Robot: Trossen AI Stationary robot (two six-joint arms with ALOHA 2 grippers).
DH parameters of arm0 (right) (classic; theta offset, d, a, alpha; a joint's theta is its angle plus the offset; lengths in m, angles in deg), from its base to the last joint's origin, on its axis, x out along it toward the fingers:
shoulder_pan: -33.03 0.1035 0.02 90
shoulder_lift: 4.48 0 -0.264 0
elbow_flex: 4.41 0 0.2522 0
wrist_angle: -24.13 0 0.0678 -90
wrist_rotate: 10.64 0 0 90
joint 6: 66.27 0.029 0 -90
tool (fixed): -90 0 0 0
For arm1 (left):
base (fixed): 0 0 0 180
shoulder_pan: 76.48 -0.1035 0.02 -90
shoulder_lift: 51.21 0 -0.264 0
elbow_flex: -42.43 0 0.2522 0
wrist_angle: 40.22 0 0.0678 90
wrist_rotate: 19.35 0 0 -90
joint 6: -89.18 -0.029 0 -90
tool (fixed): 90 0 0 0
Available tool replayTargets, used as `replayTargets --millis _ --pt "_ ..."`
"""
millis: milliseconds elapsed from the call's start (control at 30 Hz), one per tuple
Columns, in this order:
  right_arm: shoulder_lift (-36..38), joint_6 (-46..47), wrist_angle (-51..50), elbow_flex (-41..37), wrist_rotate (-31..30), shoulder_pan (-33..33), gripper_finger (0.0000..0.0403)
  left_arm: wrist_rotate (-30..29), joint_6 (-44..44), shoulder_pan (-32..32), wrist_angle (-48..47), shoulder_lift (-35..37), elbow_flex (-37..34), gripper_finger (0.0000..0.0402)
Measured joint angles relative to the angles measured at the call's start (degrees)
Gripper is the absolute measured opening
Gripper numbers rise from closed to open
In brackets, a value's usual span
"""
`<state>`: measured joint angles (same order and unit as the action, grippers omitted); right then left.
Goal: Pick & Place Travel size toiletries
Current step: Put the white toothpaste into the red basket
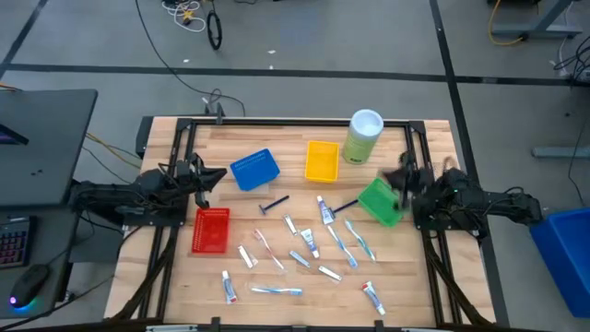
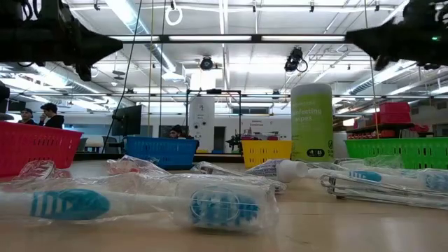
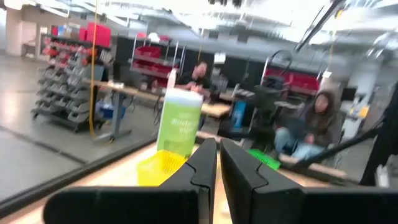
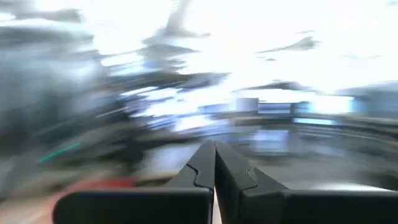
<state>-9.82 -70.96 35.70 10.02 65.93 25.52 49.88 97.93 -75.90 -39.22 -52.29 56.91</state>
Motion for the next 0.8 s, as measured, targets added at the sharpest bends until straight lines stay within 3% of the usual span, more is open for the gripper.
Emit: replayTargets --millis 67,100,167,367,600,733,800 --pt "-0.6 3.4 2.7 0.0 -14.5 -0.1 0.0005 -0.5 0.0 0.0 1.9 -0.2 0.0 0.0029" --pt "-0.8 5.4 3.1 0.0 -18.3 -0.1 0.0005 -0.6 0.1 0.0 2.8 -0.2 0.0 0.0029" --pt "-1.6 6.4 2.9 0.0 -18.2 -0.4 0.0005 -0.3 1.2 0.0 3.4 -0.5 0.0 0.0029" --pt "-6.2 4.9 9.4 0.0 -3.4 -2.3 0.0022 0.2 1.5 0.0 6.2 -1.9 0.1 0.0035" --pt "-16.2 5.1 23.4 0.3 14.3 -2.8 0.0088 5.4 1.6 0.0 4.8 -8.1 6.6 0.0086" --pt "-25.0 3.9 26.4 4.3 25.6 -2.5 0.0127 11.4 2.2 0.1 -4.4 -12.4 15.8 0.0120" --pt "-30.3 3.1 26.3 7.4 28.2 -1.6 0.0141 12.5 3.1 0.1 -11.8 -15.4 21.1 0.0132"
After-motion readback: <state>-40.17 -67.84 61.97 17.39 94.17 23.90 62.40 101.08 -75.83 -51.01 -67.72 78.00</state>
